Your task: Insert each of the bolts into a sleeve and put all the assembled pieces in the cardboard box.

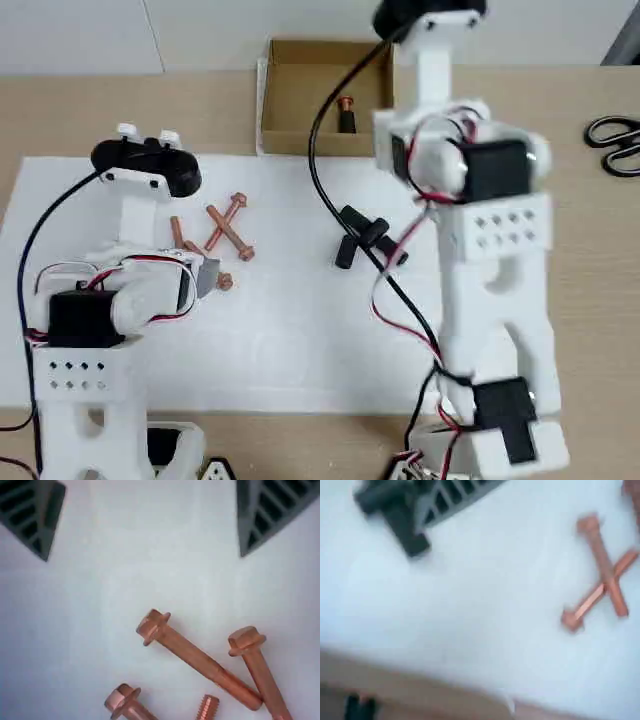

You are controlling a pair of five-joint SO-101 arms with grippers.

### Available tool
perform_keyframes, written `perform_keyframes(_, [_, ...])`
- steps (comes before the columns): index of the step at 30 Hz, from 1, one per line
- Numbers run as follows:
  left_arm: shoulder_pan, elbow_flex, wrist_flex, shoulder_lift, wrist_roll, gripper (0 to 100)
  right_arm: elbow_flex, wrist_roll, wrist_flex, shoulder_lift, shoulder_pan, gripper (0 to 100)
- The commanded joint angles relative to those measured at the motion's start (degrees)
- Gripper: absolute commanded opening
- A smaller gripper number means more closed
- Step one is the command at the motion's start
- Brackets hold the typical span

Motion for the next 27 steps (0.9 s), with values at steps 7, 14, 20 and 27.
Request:
perform_keyframes(7, [-0.4, -2.0, -1.5, -0.3, -0.3, 23, 17.8, 0.4, 2.9, -12.2, -0.2, 20.9])
perform_keyframes(14, [-0.4, 2.6, -3.3, -0.6, -0.3, 23, 40.1, 0.7, -11.3, -6.8, 0.7, 21.1])
perform_keyframes(20, [-0.4, 5.8, -5.2, -0.6, -0.2, 23, 41.9, 12.7, -17.6, 2.8, 0.2, 21.2])
perform_keyframes(27, [-0.4, 5.7, -5.1, -0.6, -0.2, 23, 35.4, 18.6, -18.4, 15.2, -1.8, 20.9])
